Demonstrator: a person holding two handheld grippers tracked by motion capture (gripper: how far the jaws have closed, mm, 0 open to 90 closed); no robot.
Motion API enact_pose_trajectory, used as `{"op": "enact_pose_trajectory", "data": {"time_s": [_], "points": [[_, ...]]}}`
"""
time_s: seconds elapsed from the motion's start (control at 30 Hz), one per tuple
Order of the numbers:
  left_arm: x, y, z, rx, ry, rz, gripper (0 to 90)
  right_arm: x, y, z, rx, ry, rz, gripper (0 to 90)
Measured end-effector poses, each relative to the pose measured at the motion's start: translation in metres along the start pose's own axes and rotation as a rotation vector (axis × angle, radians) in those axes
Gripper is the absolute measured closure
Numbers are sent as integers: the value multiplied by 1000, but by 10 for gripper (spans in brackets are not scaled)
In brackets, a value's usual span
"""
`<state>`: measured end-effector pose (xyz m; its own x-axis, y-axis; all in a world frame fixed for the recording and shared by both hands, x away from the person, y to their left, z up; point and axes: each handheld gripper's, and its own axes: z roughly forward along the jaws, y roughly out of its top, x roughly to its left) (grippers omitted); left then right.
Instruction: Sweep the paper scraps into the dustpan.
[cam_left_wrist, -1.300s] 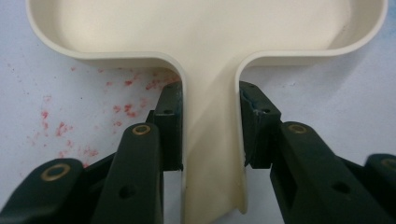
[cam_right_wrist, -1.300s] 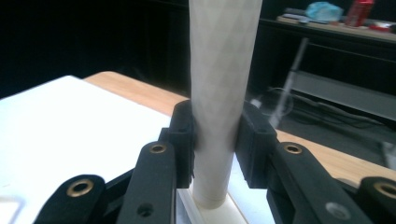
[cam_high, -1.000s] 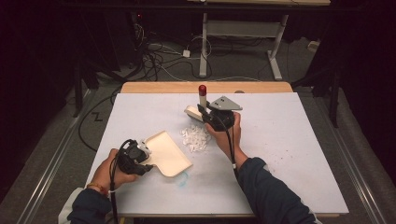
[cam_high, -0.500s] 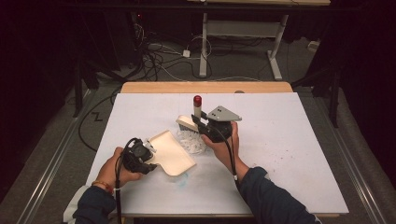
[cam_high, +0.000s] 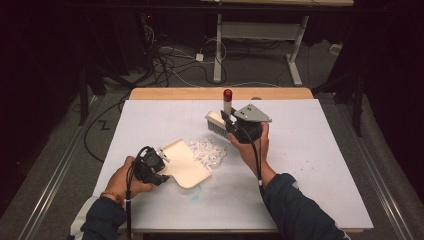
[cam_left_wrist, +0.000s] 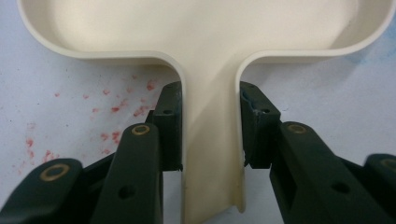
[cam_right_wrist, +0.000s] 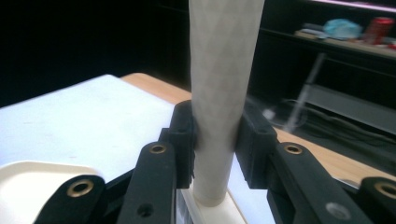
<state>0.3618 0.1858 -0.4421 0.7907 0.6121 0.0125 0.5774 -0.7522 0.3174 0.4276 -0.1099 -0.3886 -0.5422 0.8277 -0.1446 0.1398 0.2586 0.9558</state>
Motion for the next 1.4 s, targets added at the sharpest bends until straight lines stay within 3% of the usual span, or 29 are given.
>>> {"op": "enact_pose_trajectory", "data": {"time_s": [0.07, 0.2, 0.3, 0.4, 0.9, 1.4], "points": [[0, 0, 0, 4, -4, -5, 636, -2, -1, 0, 10, -25, 5, 710], [1, 2, 0, 11, -17, -21, 636, 3, -6, 4, 43, -60, -34, 710], [2, 3, 0, 20, -29, -25, 636, 9, -10, 7, 56, -34, -42, 710], [3, 4, 0, 27, -32, -25, 637, 15, -10, 7, 62, -2, -17, 709], [-1, 15, 5, 48, -22, -7, 636, 52, -11, -1, 58, 112, -3, 702], [-2, 15, 7, 48, -23, -9, 636, 88, -4, -9, 25, 248, -38, 709]]}}
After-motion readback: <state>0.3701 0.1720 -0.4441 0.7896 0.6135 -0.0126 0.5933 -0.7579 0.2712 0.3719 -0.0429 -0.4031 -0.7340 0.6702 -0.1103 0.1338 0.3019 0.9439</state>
